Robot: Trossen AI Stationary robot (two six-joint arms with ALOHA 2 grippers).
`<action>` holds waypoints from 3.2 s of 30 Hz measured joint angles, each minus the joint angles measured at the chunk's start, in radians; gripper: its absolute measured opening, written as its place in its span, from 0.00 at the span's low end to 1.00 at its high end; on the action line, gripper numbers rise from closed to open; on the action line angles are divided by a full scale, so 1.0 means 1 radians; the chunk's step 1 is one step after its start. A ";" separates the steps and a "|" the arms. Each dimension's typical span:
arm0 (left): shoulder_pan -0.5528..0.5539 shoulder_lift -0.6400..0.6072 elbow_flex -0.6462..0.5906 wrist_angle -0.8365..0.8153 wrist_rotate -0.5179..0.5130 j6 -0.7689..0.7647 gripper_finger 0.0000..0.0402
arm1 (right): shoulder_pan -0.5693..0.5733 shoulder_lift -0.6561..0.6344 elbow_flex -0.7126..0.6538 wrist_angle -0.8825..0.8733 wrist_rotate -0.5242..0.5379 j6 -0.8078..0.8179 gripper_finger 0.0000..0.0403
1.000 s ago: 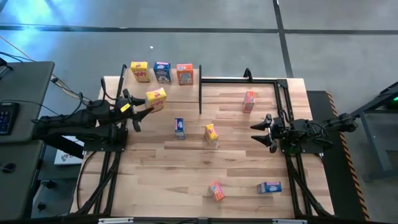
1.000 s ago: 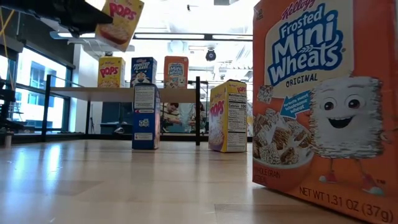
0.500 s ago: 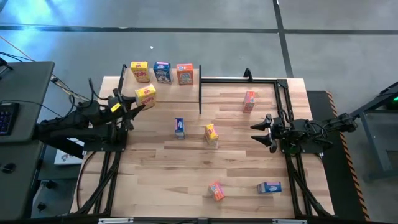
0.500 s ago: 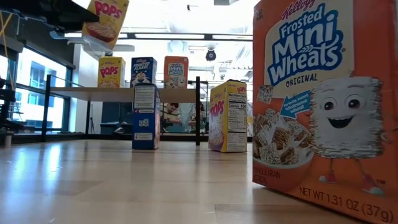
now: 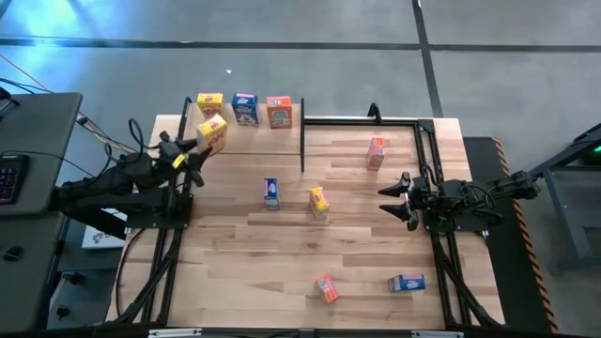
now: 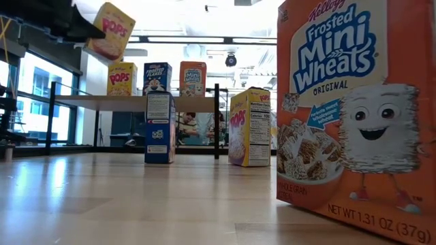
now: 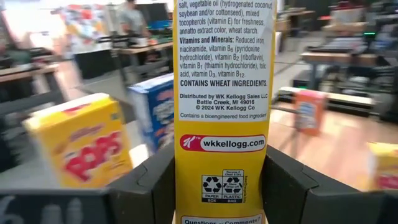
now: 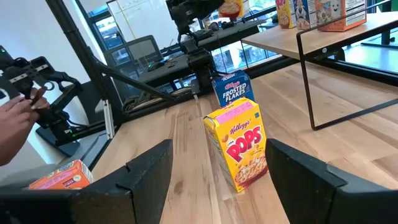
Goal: Stack cereal on shelf
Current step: Put the right yellow cereal box on the shelf aligned with the other yellow cereal box
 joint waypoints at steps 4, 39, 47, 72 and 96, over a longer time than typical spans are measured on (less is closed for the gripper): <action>0.000 0.000 -0.018 0.004 -0.077 -0.019 0.43 | 0.000 0.000 0.000 0.000 0.000 0.000 0.62; 0.000 0.237 -0.086 0.064 -0.337 -0.241 0.43 | 0.000 0.000 0.000 0.000 0.000 0.000 0.62; 0.031 0.332 -0.086 0.064 -0.378 -0.350 0.43 | 0.000 0.000 0.000 0.000 0.000 0.000 0.62; 0.080 0.434 -0.086 0.086 -0.386 -0.446 0.52 | 0.000 0.000 0.000 0.000 0.000 0.000 0.62; 0.076 0.314 -0.087 0.139 -0.341 -0.342 0.68 | 0.000 0.000 0.000 0.000 0.000 0.000 0.62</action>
